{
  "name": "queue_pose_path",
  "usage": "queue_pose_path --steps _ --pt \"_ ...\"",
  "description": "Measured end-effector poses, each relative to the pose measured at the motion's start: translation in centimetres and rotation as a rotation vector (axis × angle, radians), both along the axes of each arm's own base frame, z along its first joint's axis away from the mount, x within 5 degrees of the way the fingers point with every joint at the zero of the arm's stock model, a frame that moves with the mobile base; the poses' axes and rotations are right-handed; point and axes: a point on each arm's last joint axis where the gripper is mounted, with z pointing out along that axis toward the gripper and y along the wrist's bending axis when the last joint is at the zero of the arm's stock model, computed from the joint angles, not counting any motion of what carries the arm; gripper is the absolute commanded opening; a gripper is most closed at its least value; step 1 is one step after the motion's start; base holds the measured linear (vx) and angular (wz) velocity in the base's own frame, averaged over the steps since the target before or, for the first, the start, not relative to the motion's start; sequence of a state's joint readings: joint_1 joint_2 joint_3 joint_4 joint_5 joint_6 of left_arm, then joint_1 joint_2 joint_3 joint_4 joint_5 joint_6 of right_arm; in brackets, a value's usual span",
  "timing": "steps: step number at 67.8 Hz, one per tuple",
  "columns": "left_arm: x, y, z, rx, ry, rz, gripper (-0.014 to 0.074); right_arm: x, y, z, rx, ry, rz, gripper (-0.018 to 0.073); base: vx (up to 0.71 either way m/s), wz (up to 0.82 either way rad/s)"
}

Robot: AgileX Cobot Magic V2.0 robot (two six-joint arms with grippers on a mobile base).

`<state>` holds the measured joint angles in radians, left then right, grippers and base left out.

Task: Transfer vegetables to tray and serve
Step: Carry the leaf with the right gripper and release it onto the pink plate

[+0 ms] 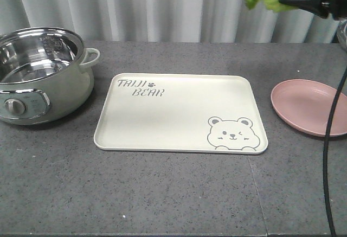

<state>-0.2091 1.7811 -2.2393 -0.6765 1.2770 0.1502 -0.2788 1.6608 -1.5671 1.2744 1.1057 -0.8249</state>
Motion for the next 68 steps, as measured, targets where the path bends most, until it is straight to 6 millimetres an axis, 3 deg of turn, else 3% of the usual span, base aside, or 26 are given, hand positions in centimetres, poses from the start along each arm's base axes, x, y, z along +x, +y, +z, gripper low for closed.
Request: queue_pose_path --steps 8,15,27,46,56,68 --pt "0.0 0.0 0.0 0.000 0.000 0.000 0.0610 -0.8 -4.1 -2.4 -0.068 0.157 -0.124 -0.0007 0.00 0.00" --pt "0.0 0.0 0.0 0.000 0.000 0.000 0.0605 -1.8 -6.3 -5.7 -0.148 0.323 -0.194 -0.0007 0.00 0.00" --pt "0.0 0.0 0.0 0.000 0.000 0.000 0.0592 -2.9 -7.2 -10.1 -0.223 0.509 -0.274 -0.0006 0.00 0.00" --pt "0.0 0.0 0.0 0.000 0.000 0.000 0.0590 -2.3 -7.7 -13.0 -0.201 0.595 -0.313 0.0041 0.00 0.00" --pt "0.0 0.0 0.0 0.000 0.000 0.000 0.0590 -1.9 -8.0 -14.4 -0.190 0.640 -0.309 0.0202 0.00 0.00" --pt "0.0 0.0 0.0 0.000 0.000 0.000 0.0590 -2.0 -8.1 -14.6 -0.221 0.648 -0.313 0.0509 0.00 0.00"
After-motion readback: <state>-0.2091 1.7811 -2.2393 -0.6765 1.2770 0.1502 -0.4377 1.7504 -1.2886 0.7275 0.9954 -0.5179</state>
